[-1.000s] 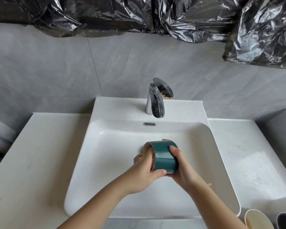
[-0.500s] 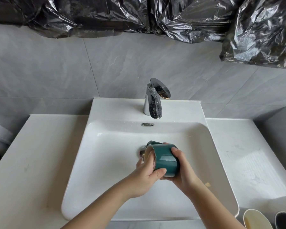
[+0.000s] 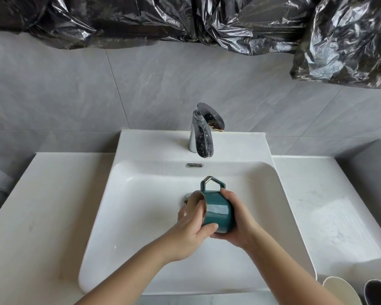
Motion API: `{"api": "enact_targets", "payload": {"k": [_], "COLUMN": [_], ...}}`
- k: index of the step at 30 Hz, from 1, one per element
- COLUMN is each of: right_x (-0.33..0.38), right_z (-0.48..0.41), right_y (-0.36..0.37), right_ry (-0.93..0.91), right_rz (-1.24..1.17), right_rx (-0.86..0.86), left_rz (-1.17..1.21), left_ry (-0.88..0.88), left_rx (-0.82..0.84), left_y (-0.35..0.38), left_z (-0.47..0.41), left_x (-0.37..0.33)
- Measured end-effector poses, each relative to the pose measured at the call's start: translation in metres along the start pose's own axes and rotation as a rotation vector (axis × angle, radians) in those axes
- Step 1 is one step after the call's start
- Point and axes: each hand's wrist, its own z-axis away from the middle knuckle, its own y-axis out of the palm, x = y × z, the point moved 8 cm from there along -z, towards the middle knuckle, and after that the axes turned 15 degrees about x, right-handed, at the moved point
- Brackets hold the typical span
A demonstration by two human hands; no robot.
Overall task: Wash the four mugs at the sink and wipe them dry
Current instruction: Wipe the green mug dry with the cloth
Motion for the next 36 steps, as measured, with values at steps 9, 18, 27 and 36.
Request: {"api": "enact_targets", "payload": {"k": [9,18,27,36], "right_x": [0.005,-0.005,0.011,0.011], "right_z": [0.004,0.003,0.015,0.012], "right_y": [0.006,-0.003,0.008,0.009], "right_ry": [-0.074,0.08,-0.025,-0.222], "right_rz": [-0.102,-0.06,-0.115,0.079], "right_rx": [0.233,0.092,0.23,0.089], "left_rz": [-0.093,0.004,-0.246,0.676], "left_ry": [0.055,0.011,0.074,0.08], "left_rx": [-0.081,0.075,0.0,0.102], "left_y": [-0.011,0.005,-0.008,0.004], "left_z": [0.007,0.001,0.004,0.009], "left_x": [-0.009,-0.009,-0.02,-0.018]}}
